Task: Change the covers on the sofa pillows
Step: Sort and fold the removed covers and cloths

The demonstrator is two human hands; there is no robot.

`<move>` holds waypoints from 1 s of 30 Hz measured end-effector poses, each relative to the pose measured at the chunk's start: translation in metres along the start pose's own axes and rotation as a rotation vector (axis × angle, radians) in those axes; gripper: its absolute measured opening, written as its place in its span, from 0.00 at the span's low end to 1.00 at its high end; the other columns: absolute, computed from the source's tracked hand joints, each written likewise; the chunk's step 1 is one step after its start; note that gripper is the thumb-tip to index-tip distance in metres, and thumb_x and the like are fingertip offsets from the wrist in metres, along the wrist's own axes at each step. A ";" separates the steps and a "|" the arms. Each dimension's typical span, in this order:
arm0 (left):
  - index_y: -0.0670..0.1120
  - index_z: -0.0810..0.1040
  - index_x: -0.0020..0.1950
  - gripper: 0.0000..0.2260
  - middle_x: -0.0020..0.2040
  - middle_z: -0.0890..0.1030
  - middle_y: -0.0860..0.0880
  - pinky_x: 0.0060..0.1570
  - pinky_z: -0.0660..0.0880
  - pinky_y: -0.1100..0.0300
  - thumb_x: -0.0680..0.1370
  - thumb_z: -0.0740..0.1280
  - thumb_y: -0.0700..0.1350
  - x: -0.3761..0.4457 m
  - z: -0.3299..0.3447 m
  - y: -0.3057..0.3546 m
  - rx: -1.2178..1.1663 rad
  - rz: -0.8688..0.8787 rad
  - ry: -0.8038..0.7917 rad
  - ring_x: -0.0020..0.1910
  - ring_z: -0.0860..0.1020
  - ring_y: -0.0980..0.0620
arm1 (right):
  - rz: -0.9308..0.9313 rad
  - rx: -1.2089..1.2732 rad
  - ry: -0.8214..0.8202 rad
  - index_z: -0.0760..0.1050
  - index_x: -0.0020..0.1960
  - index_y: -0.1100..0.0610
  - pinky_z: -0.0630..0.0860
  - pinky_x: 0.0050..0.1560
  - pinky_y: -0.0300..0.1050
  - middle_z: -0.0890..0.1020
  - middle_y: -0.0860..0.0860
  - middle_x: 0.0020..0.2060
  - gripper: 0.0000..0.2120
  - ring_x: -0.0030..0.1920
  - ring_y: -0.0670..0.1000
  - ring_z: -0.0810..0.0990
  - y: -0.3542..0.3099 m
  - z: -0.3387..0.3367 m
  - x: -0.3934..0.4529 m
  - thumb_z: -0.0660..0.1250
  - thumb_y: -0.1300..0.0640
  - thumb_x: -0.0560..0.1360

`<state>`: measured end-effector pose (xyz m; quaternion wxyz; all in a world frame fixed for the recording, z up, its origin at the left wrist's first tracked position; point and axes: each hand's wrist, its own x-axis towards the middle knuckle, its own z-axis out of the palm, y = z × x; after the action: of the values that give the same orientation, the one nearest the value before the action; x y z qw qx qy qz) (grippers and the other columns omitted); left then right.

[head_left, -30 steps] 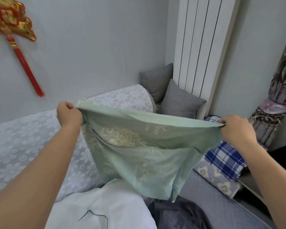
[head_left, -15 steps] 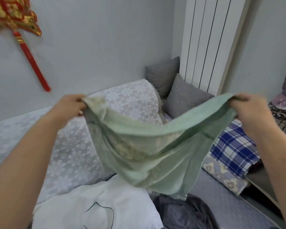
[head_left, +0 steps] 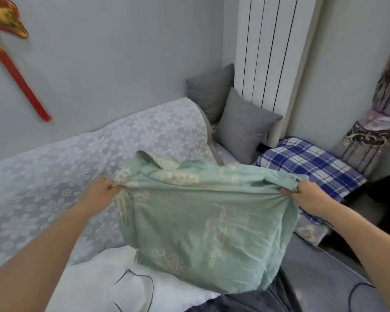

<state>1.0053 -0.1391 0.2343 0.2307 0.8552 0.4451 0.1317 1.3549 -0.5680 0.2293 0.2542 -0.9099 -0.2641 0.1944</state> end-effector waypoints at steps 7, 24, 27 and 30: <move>0.40 0.79 0.49 0.08 0.46 0.78 0.40 0.37 0.75 0.57 0.81 0.67 0.45 0.016 -0.034 0.045 -0.725 -0.279 0.032 0.36 0.76 0.48 | -0.031 0.833 -0.117 0.77 0.63 0.66 0.81 0.53 0.52 0.86 0.58 0.51 0.17 0.50 0.56 0.84 -0.052 -0.040 0.006 0.69 0.59 0.77; 0.49 0.82 0.63 0.18 0.58 0.84 0.45 0.59 0.79 0.43 0.81 0.61 0.33 -0.002 -0.022 -0.007 -0.281 -0.054 0.145 0.54 0.82 0.43 | -0.179 0.077 0.328 0.81 0.42 0.52 0.70 0.39 0.50 0.81 0.55 0.38 0.21 0.41 0.59 0.76 -0.019 -0.008 0.007 0.57 0.74 0.73; 0.49 0.82 0.61 0.15 0.52 0.84 0.43 0.50 0.80 0.47 0.83 0.59 0.38 -0.011 -0.040 0.003 -0.228 -0.065 0.165 0.46 0.81 0.43 | -0.081 0.146 0.305 0.75 0.43 0.58 0.74 0.43 0.54 0.81 0.54 0.40 0.12 0.43 0.61 0.77 -0.019 -0.012 0.005 0.56 0.68 0.77; 0.51 0.81 0.61 0.13 0.54 0.84 0.46 0.56 0.79 0.50 0.85 0.58 0.41 -0.022 -0.048 0.005 -0.452 -0.079 0.046 0.51 0.82 0.47 | -0.091 0.256 0.216 0.75 0.46 0.54 0.71 0.41 0.47 0.80 0.49 0.42 0.12 0.44 0.52 0.77 -0.022 -0.011 -0.003 0.56 0.64 0.82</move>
<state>0.9754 -0.1462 0.2779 0.4112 0.7605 0.4425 0.2382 1.3491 -0.5577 0.2507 0.4036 -0.8727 -0.2492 0.1157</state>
